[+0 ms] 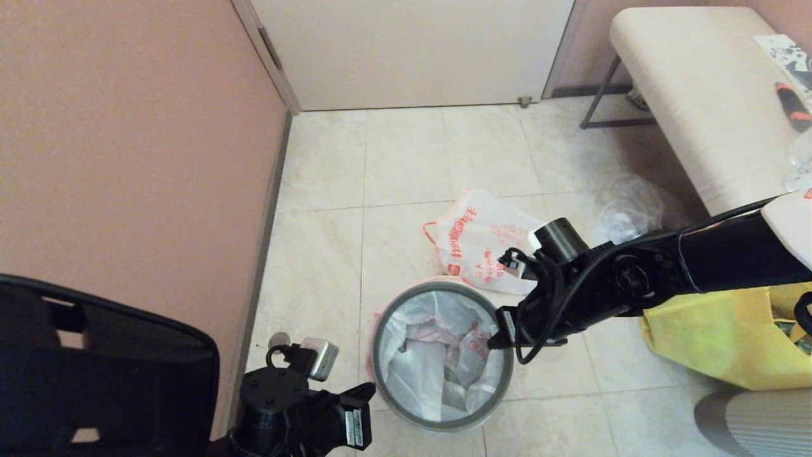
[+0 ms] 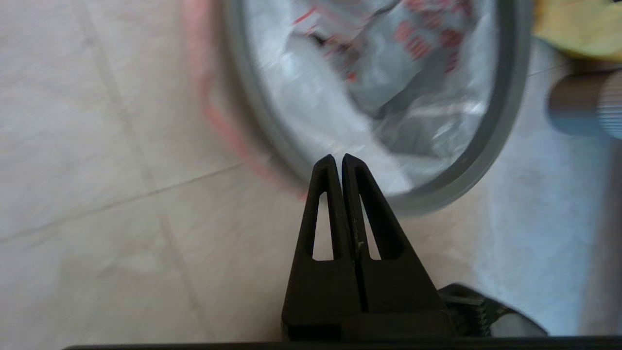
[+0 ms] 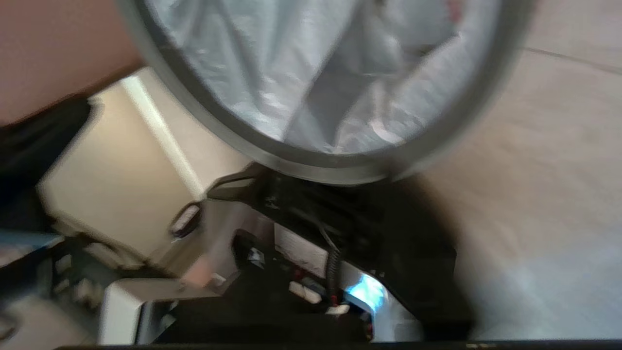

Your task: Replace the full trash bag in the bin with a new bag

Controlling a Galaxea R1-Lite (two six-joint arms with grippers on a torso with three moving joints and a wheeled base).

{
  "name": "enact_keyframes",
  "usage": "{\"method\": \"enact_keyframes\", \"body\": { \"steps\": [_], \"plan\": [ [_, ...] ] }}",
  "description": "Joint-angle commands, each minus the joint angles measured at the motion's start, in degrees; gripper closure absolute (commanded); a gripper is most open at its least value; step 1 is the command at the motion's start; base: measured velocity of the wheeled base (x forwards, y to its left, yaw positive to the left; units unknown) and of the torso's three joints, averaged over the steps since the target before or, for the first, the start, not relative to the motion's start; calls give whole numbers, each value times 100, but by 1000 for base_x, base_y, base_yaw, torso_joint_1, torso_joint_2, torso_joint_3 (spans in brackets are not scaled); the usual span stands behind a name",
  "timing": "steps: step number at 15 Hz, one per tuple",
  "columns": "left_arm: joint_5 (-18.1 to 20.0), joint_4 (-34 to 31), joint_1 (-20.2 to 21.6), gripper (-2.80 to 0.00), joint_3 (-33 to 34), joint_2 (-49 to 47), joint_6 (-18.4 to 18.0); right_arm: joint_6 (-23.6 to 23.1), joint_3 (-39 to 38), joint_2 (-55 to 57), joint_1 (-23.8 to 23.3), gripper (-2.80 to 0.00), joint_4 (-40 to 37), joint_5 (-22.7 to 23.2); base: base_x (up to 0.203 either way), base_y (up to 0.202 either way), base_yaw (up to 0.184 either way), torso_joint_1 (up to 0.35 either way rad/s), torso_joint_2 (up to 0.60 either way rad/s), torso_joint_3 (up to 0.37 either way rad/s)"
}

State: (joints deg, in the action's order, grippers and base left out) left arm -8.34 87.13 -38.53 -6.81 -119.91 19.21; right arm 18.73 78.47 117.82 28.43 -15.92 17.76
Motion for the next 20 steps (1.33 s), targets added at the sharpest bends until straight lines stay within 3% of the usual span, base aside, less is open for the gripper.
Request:
{"method": "enact_keyframes", "body": {
  "steps": [1, 4, 9, 11, 13, 16, 19, 20],
  "plan": [
    [132, 54, 49, 0, -226, -236, -2, -146, -33, 334, -246, 0, 142, 307, 0, 0, 0, 0, 0, 0],
    [368, 54, 378, 0, -1074, -1185, -290, -739, 175, 1166, -548, 0, 340, 549, 0, 0, 0, 0, 0, 0],
    [443, 54, 1069, 0, -1792, -2275, -930, -906, 816, 1948, -770, 0, 518, 571, 0, 0, 0, 0, 0, 0],
    [448, 54, 1117, 0, -1877, -2223, -989, -898, 828, 1948, -786, 0, 499, 548, 0, 0, 0, 0, 0, 0],
    [425, 54, 1044, 0, -1856, -1882, -994, -885, 693, 1571, -761, 0, 448, 545, 0, 0, 0, 0, 0, 0],
    [337, 54, 777, 0, -1815, -636, -1031, -868, 363, 234, -602, 0, 219, 358, 0, 0, 0, 0, 0, 0],
    [-29, -15, 369, 0, -1964, 727, -1535, -826, 149, -1061, -424, 0, -141, -214, 0, 0, 0, 0, 0, 0],
    [-309, -200, 224, 0, -2083, 1182, -1654, -813, 87, -1425, -378, 0, -218, -745, 0, 0, 0, 0, 0, 0]
  ]
}}
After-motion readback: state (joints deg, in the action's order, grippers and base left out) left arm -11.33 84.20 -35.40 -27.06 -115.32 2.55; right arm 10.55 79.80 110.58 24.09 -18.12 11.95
